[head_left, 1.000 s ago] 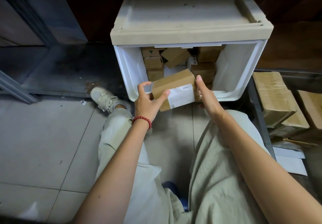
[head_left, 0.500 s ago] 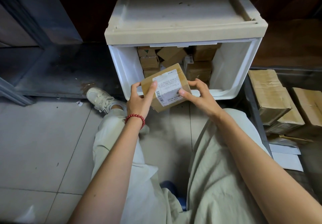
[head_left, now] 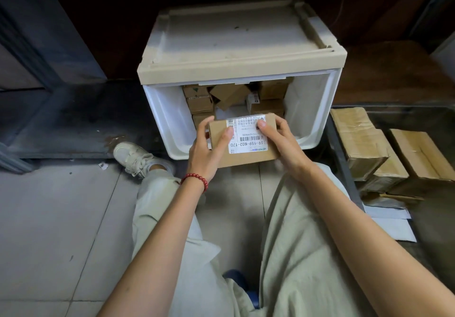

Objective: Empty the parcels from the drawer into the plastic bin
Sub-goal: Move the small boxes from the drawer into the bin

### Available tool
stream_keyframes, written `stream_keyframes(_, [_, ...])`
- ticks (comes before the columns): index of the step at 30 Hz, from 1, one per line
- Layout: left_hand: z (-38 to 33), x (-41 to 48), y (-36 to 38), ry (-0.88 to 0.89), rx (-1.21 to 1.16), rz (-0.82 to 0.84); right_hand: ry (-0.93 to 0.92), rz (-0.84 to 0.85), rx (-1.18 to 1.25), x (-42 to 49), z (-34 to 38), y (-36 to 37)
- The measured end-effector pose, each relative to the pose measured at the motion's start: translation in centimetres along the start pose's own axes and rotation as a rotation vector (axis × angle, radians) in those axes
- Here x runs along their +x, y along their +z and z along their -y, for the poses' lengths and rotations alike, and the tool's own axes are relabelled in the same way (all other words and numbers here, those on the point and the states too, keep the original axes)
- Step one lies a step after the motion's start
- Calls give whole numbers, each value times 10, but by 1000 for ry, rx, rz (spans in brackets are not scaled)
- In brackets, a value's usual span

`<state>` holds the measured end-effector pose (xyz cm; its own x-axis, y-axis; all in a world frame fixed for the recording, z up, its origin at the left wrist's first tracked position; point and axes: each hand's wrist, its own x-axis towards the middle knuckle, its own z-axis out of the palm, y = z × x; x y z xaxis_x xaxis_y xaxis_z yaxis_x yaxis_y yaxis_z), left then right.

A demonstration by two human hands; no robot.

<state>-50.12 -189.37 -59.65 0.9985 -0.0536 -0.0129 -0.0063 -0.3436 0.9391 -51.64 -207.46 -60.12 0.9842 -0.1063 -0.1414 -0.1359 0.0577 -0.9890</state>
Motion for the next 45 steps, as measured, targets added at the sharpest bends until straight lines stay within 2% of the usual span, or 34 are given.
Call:
stream_keyframes(5, [-31, 8, 31, 82, 49, 132, -60, -82, 13, -15, 20, -44])
stream_keyframes(11, [-73, 20, 108, 263, 201, 267, -37, -442, -78, -38, 22, -114])
stream_keyframes(15, [-98, 16, 166, 391, 292, 372, -17, -645, 16, -57, 16, -156])
stream_keyframes(18, [-113, 12, 203, 511, 481, 465, -4, -779, 101, -68, 7, -184])
stream_keyframes(23, [-107, 19, 247, 720, 782, 442, 84, -1056, 206, -70, -3, -224])
stream_keyframes(27, [-94, 23, 269, 700, 907, 489, 175, -1148, 303, -62, -11, -244])
stream_keyframes(31, [-80, 30, 273, 724, 1003, 492, 170, -1259, 297, -47, -19, -260])
stream_keyframes(35, [-65, 32, 268, 724, 1096, 427, 243, -1210, 266, -31, -24, -267])
stream_keyframes(39, [-57, 27, 267, 745, 1109, 389, 386, -1054, 173, -9, -40, -268])
stream_keyframes(41, [-54, 29, 267, 730, 1091, 396, 394, -954, 39, -5, -49, -267])
stream_keyframes(43, [-52, 31, 264, 714, 1068, 419, 361, -915, -143, -5, -56, -271])
stream_keyframes(45, [-52, 33, 262, 690, 1038, 453, 414, -874, -324, -6, -61, -278])
